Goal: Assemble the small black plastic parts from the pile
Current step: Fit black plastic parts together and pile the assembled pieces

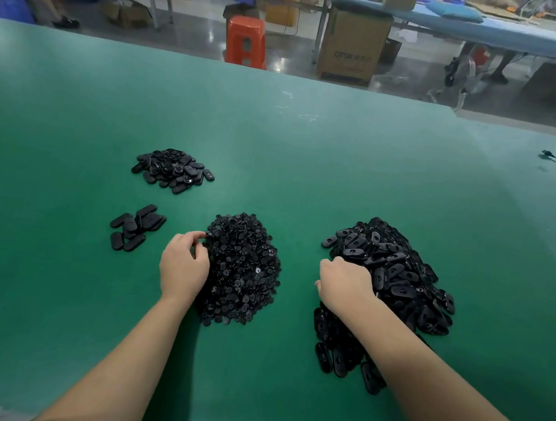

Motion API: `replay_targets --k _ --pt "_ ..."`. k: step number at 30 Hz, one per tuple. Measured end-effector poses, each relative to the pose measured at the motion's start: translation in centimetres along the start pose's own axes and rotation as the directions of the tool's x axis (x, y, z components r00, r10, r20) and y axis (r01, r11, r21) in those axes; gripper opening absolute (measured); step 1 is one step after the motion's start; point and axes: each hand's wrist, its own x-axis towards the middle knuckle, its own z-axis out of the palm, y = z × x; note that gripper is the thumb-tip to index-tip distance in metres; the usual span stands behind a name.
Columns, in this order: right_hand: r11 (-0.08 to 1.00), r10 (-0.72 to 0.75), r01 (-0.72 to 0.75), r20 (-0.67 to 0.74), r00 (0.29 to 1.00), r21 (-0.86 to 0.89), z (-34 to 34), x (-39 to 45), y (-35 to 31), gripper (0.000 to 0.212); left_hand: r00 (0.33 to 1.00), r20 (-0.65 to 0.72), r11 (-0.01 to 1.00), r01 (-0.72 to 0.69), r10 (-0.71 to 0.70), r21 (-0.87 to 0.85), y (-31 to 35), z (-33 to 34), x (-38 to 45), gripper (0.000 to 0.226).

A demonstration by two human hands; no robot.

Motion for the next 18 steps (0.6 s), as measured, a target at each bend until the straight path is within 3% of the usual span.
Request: replay_targets --k 5,10,13,18 --pt "0.998 -0.029 0.032 -0.049 0.998 0.057 0.0 0.0 -0.2 0.016 1.0 -0.005 1.0 -0.008 0.008 -0.005 0.0 0.0 0.0 0.023" --pt "0.993 0.0 0.017 -0.145 0.989 0.115 0.0 0.2 -1.0 0.035 1.0 -0.008 1.0 -0.008 0.008 -0.022 -0.1 0.0 0.0 0.022" --pt "0.998 0.054 -0.052 -0.043 0.998 0.048 -0.2 0.4 -1.0 0.042 1.0 0.005 1.0 -0.014 0.014 -0.024 0.0 -0.1 -0.1 0.022" --pt "0.995 0.037 -0.036 -0.004 0.999 0.095 -0.4 0.6 -1.1 0.014 0.994 0.053 0.989 -0.097 0.091 0.115 0.1 0.2 -0.3 0.027"
